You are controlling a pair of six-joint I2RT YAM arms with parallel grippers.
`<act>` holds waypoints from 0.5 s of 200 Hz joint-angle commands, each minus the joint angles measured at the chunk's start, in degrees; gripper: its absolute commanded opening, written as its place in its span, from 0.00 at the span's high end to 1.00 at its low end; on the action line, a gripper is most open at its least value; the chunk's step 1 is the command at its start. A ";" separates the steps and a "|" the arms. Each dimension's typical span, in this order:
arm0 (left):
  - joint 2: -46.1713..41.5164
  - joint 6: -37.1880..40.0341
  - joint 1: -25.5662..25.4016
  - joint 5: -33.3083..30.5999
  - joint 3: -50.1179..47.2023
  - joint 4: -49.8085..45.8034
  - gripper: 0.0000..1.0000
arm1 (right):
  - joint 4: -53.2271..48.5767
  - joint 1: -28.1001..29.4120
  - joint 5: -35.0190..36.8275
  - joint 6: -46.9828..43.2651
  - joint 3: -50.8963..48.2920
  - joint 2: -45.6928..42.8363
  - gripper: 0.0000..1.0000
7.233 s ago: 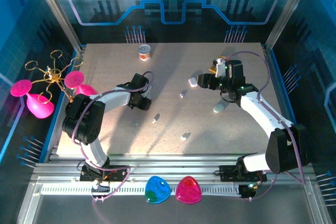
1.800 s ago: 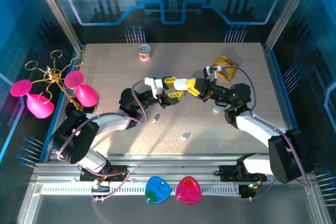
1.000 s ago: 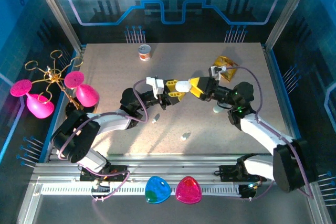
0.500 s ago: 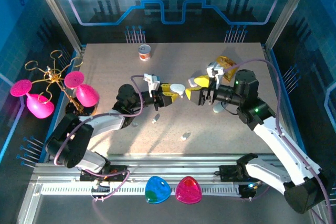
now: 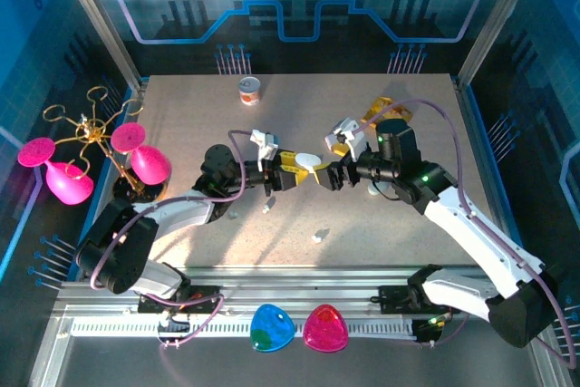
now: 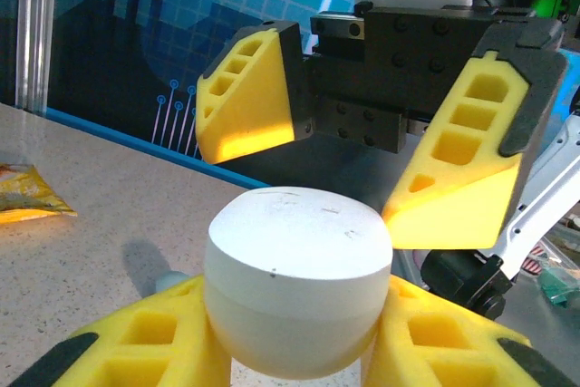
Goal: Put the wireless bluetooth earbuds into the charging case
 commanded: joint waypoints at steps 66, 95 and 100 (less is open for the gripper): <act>-1.40 0.77 -0.29 5.22 -0.53 1.86 0.75 | 0.73 -0.17 6.18 2.76 3.06 2.24 0.19; -1.09 1.14 -0.27 5.48 -0.87 2.84 0.75 | 1.29 -0.55 6.52 3.45 3.15 2.32 0.19; -1.00 1.31 -0.28 5.55 -1.03 3.15 0.75 | 1.30 -0.62 6.64 3.57 3.13 2.32 0.19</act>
